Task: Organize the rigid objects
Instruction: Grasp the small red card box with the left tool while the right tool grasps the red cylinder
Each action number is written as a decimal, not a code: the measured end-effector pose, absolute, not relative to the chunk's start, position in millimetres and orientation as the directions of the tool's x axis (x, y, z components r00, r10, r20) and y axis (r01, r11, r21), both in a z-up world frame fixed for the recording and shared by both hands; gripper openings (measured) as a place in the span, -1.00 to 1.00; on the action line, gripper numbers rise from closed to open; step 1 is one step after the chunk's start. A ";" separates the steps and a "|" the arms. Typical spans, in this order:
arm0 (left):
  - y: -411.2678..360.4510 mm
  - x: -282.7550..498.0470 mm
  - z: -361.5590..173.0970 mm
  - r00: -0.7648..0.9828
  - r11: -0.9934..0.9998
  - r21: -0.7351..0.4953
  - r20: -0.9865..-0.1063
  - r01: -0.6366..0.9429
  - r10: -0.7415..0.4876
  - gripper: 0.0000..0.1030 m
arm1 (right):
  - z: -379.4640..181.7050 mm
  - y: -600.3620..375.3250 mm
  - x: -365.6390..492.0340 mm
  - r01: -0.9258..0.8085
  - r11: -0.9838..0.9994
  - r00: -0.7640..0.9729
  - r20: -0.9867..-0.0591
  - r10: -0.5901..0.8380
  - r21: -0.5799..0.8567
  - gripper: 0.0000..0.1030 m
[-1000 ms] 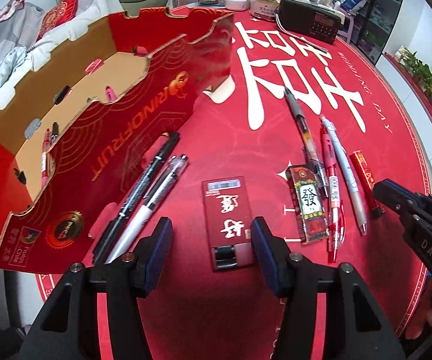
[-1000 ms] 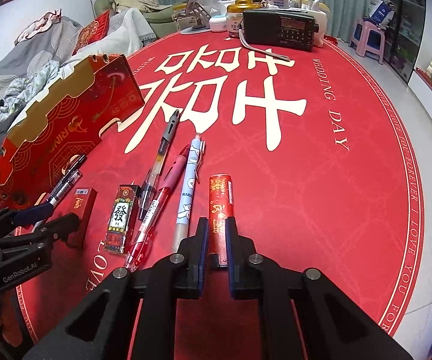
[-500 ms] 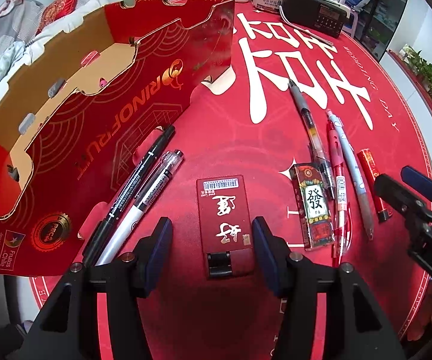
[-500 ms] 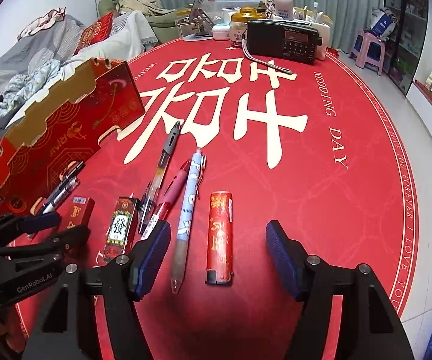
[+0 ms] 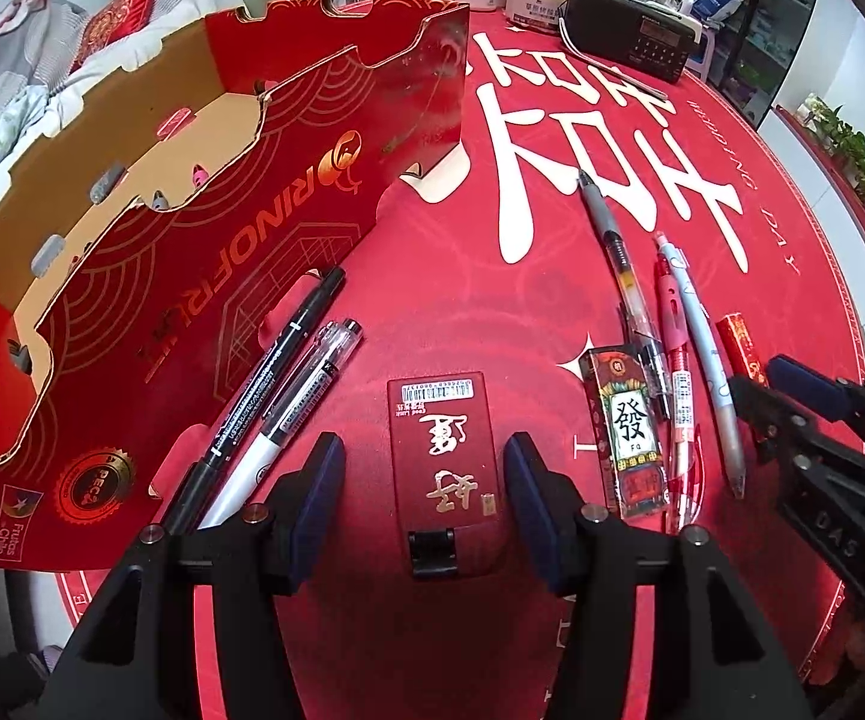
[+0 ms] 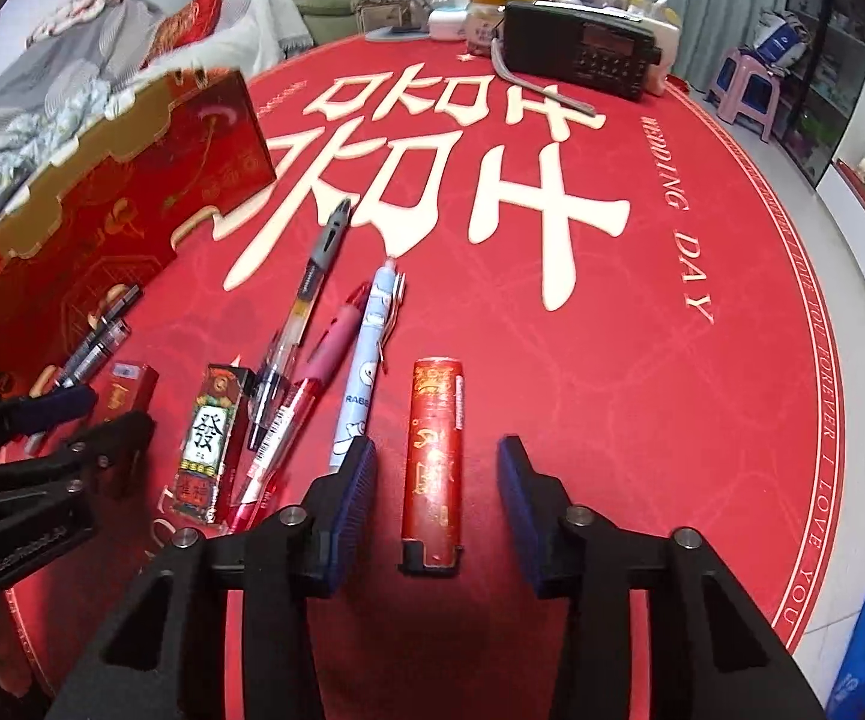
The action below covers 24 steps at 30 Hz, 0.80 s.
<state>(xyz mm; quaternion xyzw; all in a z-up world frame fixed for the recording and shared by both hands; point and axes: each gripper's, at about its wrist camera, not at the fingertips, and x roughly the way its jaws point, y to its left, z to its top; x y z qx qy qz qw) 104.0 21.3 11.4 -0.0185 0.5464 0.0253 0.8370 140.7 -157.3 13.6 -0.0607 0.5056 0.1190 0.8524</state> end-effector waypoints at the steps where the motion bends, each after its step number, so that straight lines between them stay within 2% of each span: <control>1: 21.1 104.2 11.2 0.404 0.998 -0.002 -0.914 -0.061 0.023 0.16 | 13.5 -156.1 141.4 -0.267 0.964 0.458 -0.878 0.140 0.015 -0.26; 24: 20.7 101.8 10.4 0.426 0.998 0.000 -0.904 -0.057 0.024 0.20 | 12.3 -155.2 138.7 -0.263 0.965 0.479 -0.867 0.135 0.004 -0.26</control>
